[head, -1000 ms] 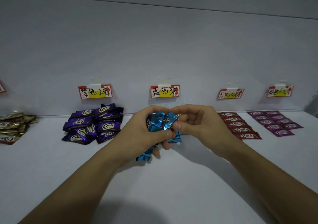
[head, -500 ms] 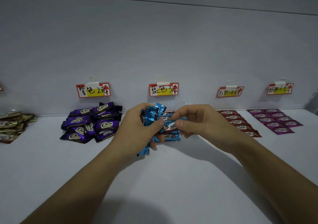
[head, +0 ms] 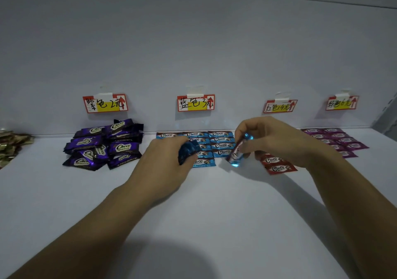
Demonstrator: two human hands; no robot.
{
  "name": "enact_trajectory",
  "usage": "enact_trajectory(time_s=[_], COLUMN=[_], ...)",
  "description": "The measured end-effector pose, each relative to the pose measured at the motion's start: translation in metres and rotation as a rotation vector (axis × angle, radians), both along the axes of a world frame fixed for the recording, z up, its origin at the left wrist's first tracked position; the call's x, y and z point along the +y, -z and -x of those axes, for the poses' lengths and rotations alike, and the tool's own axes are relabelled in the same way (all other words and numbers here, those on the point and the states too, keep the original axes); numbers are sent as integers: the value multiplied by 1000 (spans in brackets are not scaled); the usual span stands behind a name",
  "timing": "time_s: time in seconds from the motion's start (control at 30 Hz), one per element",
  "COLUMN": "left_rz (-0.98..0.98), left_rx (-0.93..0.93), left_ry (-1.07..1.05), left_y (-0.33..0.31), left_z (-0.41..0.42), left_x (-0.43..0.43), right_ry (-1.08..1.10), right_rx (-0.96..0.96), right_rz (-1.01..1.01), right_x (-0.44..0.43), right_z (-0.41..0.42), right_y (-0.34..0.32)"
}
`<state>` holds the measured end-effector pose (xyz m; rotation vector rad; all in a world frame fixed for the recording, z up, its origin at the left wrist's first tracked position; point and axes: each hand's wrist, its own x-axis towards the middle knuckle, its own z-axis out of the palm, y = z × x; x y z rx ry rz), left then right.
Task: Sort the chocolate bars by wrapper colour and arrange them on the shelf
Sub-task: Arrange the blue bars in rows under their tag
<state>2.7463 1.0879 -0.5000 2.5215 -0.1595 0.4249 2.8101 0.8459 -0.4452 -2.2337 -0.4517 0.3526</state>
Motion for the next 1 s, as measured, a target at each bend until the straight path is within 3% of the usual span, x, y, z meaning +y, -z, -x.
enact_trajectory(time_s=[0.13, 0.33, 1.0], left_rz=[-298, -463, -496], left_rx=[-51, 15, 95], left_ry=[81, 142, 126], left_y=[4, 2, -1], left_z=[-1, 3, 3], left_x=[-4, -15, -23], right_ry=[-2, 11, -96], right_rx=[-24, -185, -354], right_rz=[185, 433, 364], right_x=[-1, 2, 11], right_z=[-4, -9, -6], right_y=[6, 16, 30])
